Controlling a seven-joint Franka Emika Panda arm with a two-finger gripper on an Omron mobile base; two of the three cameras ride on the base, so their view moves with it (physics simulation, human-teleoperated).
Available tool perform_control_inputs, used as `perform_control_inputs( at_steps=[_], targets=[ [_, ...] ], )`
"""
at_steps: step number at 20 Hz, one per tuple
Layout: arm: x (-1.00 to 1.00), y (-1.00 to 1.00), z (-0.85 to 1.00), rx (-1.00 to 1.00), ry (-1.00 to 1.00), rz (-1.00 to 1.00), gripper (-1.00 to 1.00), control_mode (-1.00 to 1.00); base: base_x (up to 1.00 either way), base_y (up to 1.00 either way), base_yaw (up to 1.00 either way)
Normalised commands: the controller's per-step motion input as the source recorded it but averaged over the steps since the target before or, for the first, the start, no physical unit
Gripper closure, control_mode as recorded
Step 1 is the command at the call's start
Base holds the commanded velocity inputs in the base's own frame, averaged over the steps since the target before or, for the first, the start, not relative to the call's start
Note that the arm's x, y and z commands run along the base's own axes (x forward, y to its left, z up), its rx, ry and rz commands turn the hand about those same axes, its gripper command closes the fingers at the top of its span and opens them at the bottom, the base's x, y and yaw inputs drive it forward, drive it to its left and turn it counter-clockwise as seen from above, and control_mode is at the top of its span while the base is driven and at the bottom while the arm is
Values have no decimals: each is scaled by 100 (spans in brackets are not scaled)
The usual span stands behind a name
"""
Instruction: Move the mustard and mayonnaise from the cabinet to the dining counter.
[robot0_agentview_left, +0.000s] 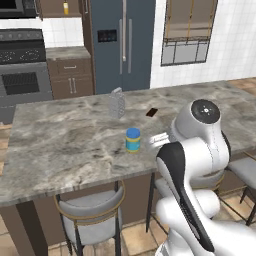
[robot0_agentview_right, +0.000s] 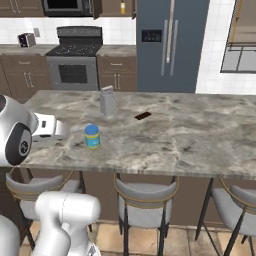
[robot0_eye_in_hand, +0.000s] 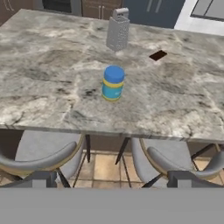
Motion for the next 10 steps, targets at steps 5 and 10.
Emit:
perform_control_inputs(
  at_steps=[5, 10],
  targets=[
    [0, 0, 0, 0, 0, 0, -100, 100, -50, 46, 16],
    [0, 0, 0, 0, 0, 0, -100, 100, -2, 85, 4]
  ],
)
